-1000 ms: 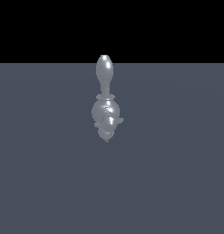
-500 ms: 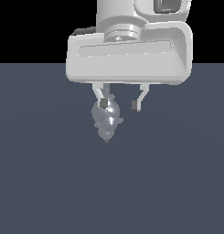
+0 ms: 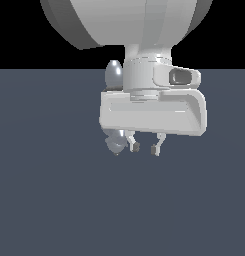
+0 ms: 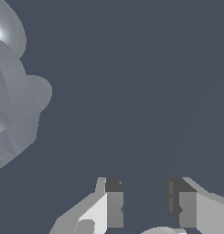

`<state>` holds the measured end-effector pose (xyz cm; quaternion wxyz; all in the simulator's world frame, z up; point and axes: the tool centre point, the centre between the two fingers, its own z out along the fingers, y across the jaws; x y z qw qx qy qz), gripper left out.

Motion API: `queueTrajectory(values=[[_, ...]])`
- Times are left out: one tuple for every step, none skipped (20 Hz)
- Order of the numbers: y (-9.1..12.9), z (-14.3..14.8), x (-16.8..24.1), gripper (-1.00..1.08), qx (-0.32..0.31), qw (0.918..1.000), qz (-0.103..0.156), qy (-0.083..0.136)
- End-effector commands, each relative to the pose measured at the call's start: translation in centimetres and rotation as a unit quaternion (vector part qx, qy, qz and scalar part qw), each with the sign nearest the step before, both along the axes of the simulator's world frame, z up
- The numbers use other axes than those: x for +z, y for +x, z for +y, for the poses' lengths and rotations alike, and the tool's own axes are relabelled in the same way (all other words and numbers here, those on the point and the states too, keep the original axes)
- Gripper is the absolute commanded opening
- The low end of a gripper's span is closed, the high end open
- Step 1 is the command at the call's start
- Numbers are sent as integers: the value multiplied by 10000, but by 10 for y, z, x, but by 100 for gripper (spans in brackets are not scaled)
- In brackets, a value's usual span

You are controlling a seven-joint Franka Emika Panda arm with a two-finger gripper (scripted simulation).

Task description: Turn on the faucet by rotating a designated handle.

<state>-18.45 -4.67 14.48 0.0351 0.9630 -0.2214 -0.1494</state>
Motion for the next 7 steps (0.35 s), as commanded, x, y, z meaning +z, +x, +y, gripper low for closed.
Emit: queueTrajectory(values=[[51, 95, -7, 52, 244, 9984, -483, 187], [57, 98, -8, 81, 600, 9966, -563, -88], [53, 122, -17, 60, 146, 9985, -511, 113], [53, 117, -17, 60, 104, 9986, -506, 132], [52, 113, -27, 77, -276, 9985, -460, 139], [49, 93, -37, 49, -767, 9963, -390, 80], [50, 85, -38, 49, -860, 9956, -377, 69]])
